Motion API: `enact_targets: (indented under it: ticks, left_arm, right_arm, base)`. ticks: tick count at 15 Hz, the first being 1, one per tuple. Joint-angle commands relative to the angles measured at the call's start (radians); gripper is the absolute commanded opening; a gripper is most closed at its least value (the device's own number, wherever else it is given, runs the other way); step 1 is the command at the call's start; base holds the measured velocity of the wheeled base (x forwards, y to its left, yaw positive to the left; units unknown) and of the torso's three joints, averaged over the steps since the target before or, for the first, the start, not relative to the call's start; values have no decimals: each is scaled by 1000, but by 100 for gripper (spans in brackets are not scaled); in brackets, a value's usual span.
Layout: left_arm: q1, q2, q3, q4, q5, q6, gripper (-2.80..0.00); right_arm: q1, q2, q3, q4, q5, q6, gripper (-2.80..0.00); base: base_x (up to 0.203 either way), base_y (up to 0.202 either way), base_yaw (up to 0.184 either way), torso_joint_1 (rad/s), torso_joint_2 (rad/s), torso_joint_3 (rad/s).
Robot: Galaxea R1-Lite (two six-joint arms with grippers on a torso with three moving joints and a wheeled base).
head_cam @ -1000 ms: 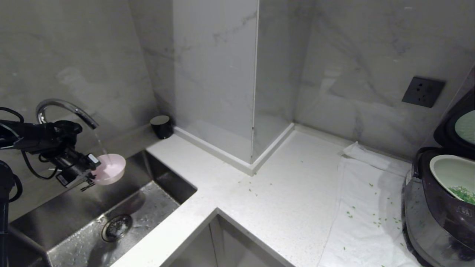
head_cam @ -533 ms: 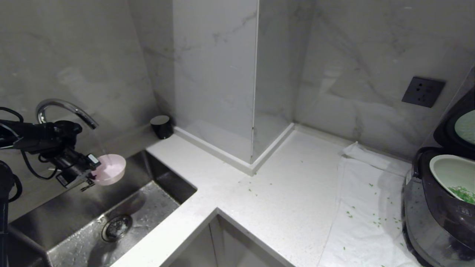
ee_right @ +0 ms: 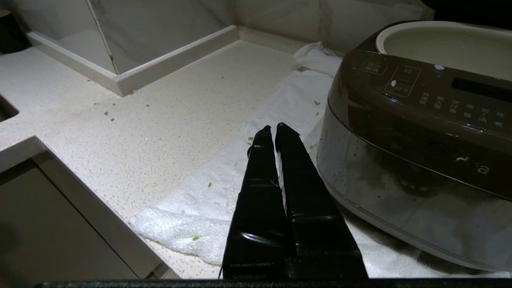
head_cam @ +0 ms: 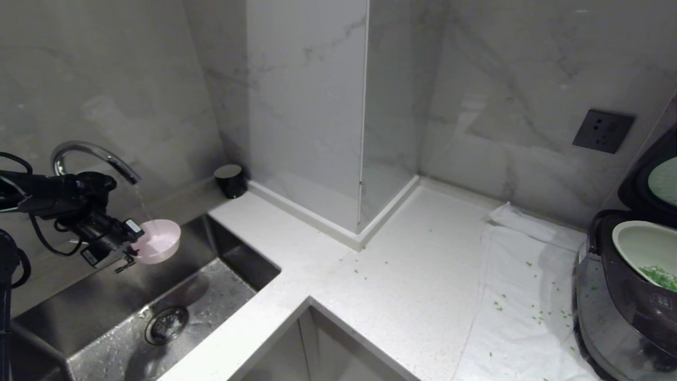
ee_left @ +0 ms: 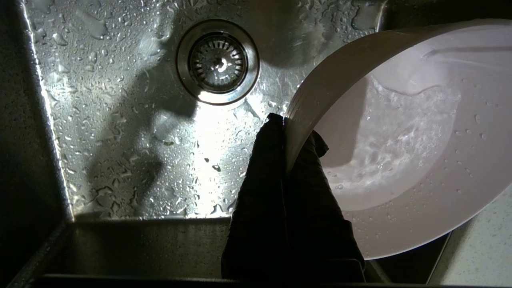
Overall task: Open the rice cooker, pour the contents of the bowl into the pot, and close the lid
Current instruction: Fill a bowl with water from the tap
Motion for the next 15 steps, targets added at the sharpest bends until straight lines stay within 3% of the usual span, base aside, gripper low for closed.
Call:
enact_targets:
  ticks: [1,15]
  left_arm:
    - [0,0,0,3,0,-3,-280]
    - [3,0,2,6,-1,-7,-280]
  right_arm:
    - [1,0,2,0,0,0,-280]
    - [0,0,2,0,0,0,-280]
  base:
    - [0,0,0,0,0,0]
    - [0,0,0,0,0,0]
